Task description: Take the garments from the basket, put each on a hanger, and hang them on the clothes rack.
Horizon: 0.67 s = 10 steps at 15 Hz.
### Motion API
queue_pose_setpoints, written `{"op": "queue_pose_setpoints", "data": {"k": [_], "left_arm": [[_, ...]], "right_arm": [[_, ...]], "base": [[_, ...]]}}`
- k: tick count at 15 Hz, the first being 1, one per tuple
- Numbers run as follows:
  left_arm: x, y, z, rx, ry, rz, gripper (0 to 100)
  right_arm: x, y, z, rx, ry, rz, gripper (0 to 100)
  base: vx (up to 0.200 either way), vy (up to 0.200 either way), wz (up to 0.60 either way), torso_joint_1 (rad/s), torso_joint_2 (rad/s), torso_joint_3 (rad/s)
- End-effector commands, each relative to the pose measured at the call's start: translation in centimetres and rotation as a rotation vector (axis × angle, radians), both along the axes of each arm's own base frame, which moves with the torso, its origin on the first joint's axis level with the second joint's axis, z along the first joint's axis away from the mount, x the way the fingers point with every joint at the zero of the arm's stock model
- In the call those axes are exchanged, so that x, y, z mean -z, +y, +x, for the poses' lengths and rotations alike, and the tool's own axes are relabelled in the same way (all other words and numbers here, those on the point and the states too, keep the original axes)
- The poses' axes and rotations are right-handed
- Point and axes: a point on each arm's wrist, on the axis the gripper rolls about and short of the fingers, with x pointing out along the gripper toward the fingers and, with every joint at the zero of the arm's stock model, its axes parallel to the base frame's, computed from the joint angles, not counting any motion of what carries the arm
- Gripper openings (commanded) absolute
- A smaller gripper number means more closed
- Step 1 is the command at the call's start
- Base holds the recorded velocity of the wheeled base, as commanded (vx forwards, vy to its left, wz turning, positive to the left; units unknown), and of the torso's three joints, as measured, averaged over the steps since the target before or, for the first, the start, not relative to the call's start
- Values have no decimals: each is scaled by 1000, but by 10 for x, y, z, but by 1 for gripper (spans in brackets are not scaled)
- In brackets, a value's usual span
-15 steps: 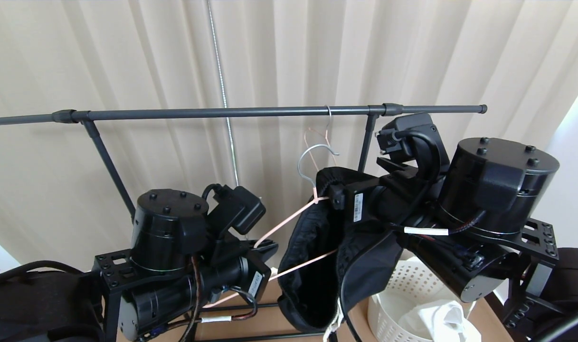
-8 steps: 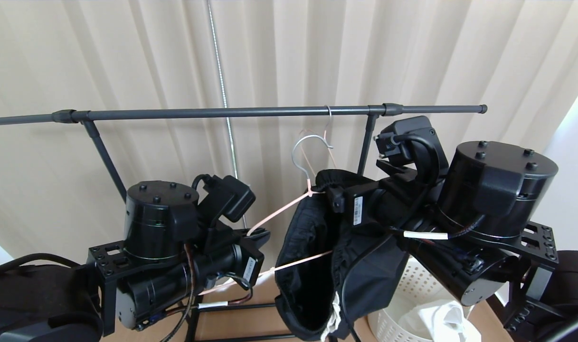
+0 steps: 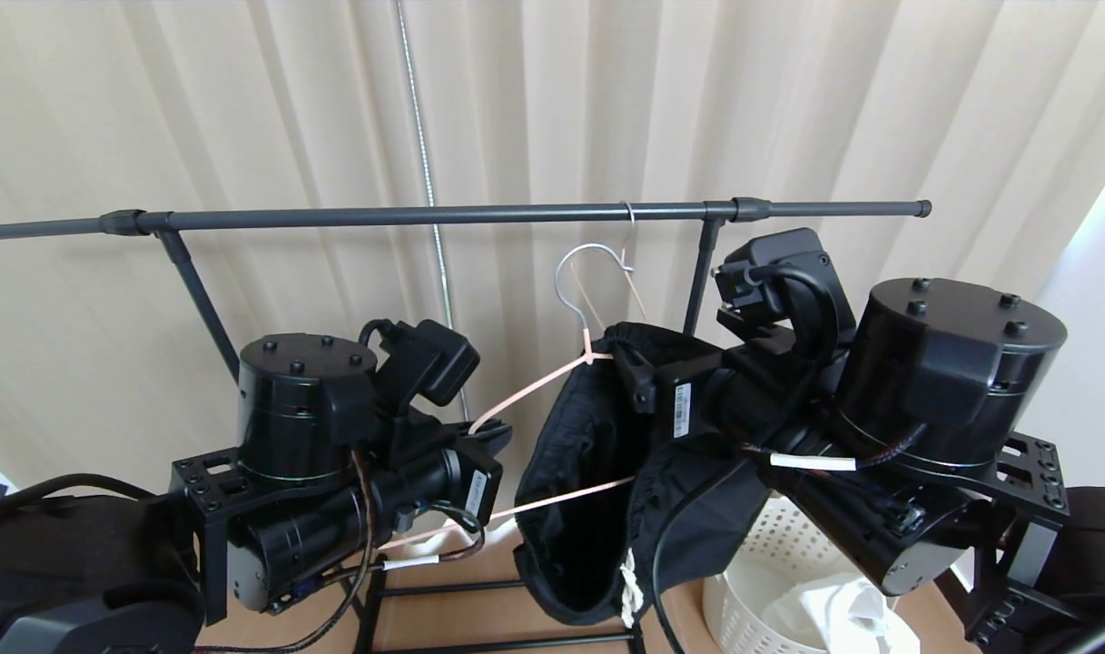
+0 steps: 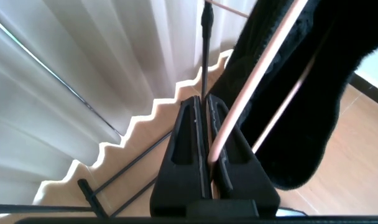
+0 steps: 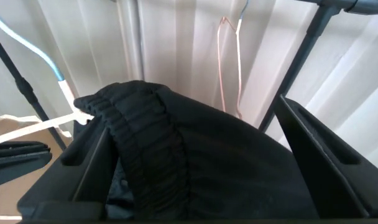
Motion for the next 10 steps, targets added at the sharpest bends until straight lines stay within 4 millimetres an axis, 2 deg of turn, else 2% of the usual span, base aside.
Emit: {"op": "queue_pose_setpoints", "data": {"k": [1, 10], "left_arm": [[2, -1, 2, -2, -1, -1, 0], [6, -2, 10, -26, -38, -26, 0]], "right_arm": [[2, 1, -1, -7, 6, -8, 100], [-10, -9, -7, -24, -16, 14, 100]], "base": [[0, 0, 0, 0, 0, 0], [0, 0, 0, 0, 0, 0]]}}
